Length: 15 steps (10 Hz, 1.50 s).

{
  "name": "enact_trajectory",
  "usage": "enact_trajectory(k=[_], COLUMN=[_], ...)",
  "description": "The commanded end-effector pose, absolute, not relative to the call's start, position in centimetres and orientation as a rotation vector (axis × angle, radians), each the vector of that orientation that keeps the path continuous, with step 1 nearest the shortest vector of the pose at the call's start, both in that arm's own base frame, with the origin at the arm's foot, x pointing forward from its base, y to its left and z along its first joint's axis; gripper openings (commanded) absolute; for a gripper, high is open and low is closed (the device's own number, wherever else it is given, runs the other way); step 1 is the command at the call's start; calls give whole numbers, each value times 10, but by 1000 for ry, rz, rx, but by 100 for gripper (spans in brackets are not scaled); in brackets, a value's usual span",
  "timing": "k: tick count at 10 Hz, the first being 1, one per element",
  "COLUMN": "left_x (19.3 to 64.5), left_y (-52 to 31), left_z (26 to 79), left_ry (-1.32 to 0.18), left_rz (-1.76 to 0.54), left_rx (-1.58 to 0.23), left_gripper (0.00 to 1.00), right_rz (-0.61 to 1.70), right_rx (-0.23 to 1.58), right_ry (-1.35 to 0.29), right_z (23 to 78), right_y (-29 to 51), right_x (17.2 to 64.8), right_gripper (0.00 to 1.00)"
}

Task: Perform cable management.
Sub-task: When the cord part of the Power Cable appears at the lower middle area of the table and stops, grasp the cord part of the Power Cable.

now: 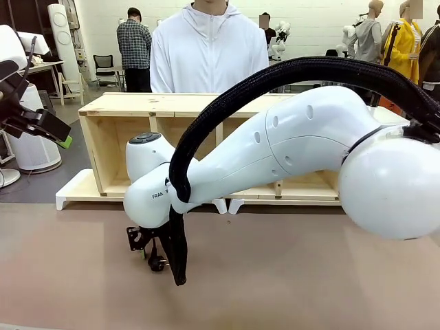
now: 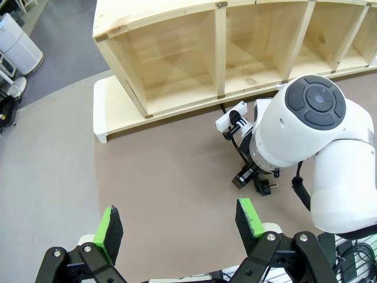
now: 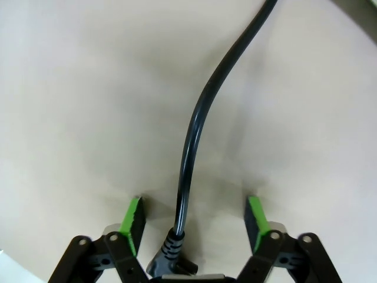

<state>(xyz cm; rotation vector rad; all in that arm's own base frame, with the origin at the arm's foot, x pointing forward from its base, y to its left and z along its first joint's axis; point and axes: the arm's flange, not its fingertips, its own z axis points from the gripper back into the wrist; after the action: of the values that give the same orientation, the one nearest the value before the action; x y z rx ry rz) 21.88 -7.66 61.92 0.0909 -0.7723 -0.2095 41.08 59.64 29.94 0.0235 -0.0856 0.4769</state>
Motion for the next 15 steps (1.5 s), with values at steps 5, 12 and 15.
enact_trajectory(k=[5,12,15], left_x=[220,220,220], left_y=[-77,-77,-77], left_z=[620,620,620], left_ry=[-783,-783,-783], left_rz=[-210,-210,-210], left_rx=[90,90,90], left_gripper=[100,100,100], right_rz=[367,318,348], right_rx=[-14,-16,-3], right_ry=[-52,-29,-55], right_z=[307,308,308], right_y=[605,605,604], right_x=[398,391,397], right_gripper=[30,0,0])
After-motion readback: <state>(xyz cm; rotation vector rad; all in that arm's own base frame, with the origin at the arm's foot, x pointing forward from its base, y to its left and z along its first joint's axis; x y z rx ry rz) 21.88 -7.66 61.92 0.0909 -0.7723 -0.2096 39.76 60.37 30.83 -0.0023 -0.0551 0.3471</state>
